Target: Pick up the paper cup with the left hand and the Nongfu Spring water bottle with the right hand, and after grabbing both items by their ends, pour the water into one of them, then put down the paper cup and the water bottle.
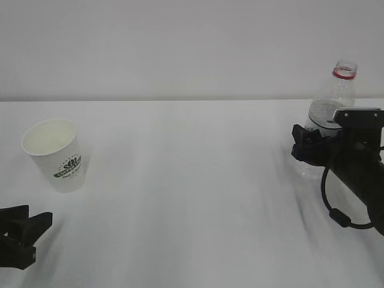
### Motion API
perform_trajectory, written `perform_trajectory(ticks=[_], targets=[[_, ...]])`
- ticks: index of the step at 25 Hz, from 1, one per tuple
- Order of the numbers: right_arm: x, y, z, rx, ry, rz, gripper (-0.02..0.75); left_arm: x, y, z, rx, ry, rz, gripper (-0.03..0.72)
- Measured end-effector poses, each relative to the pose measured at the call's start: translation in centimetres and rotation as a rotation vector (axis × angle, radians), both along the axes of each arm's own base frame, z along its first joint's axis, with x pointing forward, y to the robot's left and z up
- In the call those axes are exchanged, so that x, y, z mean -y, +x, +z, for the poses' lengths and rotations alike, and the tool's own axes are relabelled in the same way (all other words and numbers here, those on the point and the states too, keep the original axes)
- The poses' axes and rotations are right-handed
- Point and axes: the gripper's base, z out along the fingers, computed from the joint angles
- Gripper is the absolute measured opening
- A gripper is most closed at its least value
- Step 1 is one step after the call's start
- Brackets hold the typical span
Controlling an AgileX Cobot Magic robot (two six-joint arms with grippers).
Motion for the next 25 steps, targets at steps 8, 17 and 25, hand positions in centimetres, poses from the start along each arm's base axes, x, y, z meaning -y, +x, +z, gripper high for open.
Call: perform_trajectory(ticks=[8,17,25], targets=[[0.0,-0.03,-0.25,-0.007,-0.003,0.0,0.555,0.0,0.0,0.0,0.0,0.0,0.0,0.363],[0.03,-0.03,-0.25,-0.007,-0.004,-0.002,0.465,0.0,0.0,0.0,0.0,0.0,0.0,0.357],[0.03,-0.02,-0.23,-0.005,-0.004,-0.002,0.45,0.0,0.0,0.0,0.0,0.0,0.0,0.357]])
